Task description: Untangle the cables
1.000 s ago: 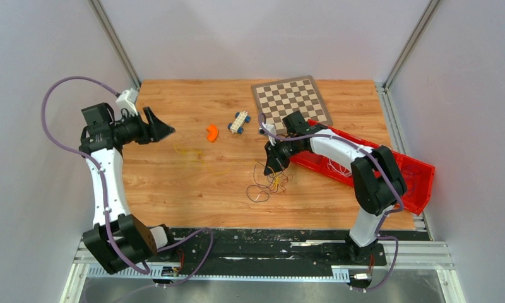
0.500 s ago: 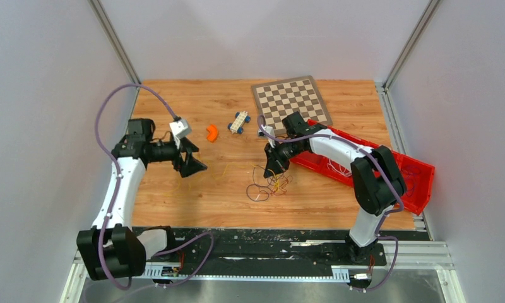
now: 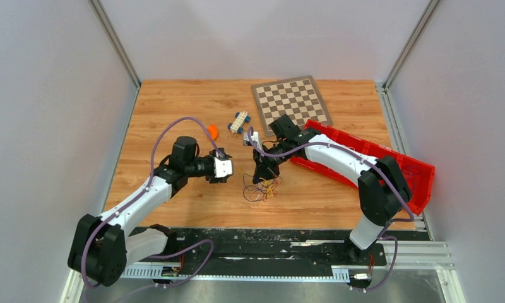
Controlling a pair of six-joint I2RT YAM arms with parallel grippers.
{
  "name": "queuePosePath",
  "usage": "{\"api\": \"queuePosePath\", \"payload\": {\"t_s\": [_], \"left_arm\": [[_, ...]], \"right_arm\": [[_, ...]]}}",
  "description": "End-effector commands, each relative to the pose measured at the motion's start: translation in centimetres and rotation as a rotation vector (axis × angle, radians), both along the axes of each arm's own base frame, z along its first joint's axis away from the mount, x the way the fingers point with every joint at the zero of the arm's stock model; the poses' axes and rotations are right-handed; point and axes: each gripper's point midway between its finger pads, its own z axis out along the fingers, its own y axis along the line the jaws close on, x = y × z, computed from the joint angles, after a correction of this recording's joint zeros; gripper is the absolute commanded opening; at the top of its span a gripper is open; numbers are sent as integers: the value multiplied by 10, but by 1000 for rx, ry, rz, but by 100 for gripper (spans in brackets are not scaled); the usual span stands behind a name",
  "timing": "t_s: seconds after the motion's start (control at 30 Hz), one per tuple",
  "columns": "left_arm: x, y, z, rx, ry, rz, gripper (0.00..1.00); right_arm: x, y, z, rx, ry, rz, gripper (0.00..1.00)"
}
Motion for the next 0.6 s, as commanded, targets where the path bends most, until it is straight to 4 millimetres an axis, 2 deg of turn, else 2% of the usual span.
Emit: {"api": "queuePosePath", "payload": {"t_s": [0.0,0.2,0.33,0.4,0.43,0.47,0.5,0.57], "left_arm": [[21,-21,24,-28,-139,-36,65],[14,-36,10,-14,-105,-81,62],[12,-41,13,-34,-101,-84,57],[12,-46,24,-62,-124,-80,46],[10,-47,27,-77,-116,-73,33],[9,-48,36,-94,-134,-72,26],[9,-48,39,-103,-125,-62,9],[8,-44,45,-97,-109,-28,0]], "right_arm": [[2,16,34,91,-96,53,0],[6,18,33,86,-100,49,0],[7,19,30,79,-92,49,0],[9,18,24,64,-86,39,0],[10,16,20,54,-75,29,0],[12,14,16,47,-59,18,0],[15,11,14,44,-42,4,0],[22,5,6,24,-14,-29,5]]}}
